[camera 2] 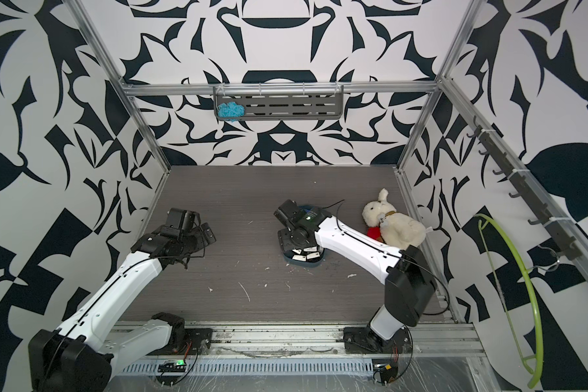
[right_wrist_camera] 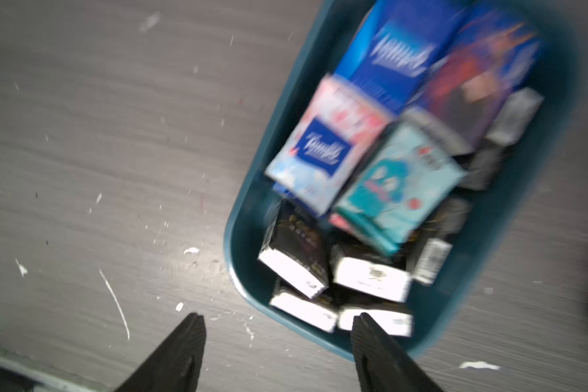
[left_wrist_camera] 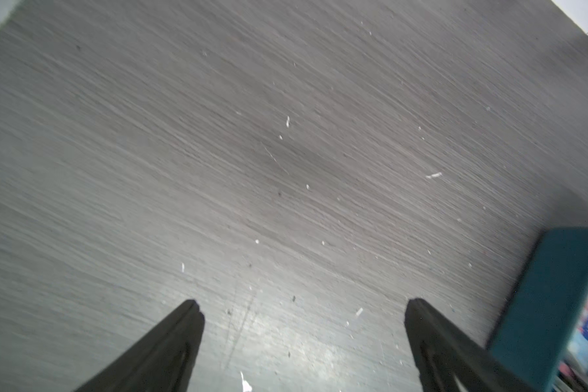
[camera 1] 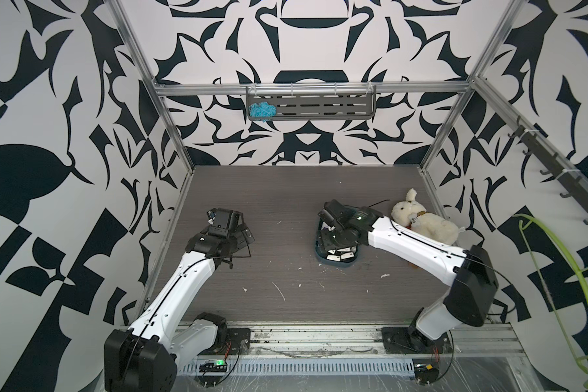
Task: Put the pocket tissues into the storage box
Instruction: Adjust the pocket tissues in the storage box, then reset both arms
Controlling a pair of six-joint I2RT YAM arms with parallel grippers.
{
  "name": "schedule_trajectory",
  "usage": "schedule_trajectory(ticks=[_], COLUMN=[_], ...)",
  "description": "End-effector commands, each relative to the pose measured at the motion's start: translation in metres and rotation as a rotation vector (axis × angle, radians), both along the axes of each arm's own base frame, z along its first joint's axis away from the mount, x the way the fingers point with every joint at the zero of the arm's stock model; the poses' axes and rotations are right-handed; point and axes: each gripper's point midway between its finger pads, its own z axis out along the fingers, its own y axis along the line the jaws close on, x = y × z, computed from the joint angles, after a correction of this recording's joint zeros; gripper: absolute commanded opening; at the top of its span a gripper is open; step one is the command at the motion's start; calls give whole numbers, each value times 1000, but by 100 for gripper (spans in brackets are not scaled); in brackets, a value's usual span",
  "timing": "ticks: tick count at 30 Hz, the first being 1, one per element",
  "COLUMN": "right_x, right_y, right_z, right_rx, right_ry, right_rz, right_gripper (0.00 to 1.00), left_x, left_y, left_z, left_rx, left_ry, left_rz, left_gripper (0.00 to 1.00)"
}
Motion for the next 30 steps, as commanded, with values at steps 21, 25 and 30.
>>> schedule_trajectory(ticks=[21, 25, 30], right_x=[139, 140, 134], right_y=[-216, -227, -238], right_z=[-27, -36, -72], right_rx=[-293, -351, -306], right_ry=[-606, -605, -602], right_rz=[-341, -290, -291], right_gripper=[74, 75, 74], left_x=[95, 107, 120], left_y=[93, 92, 75], left_z=[-32, -42, -51], left_rx=[336, 348, 309], left_ry=[-395, -456, -464], left_rz=[-8, -21, -98], left_gripper=[99, 99, 99])
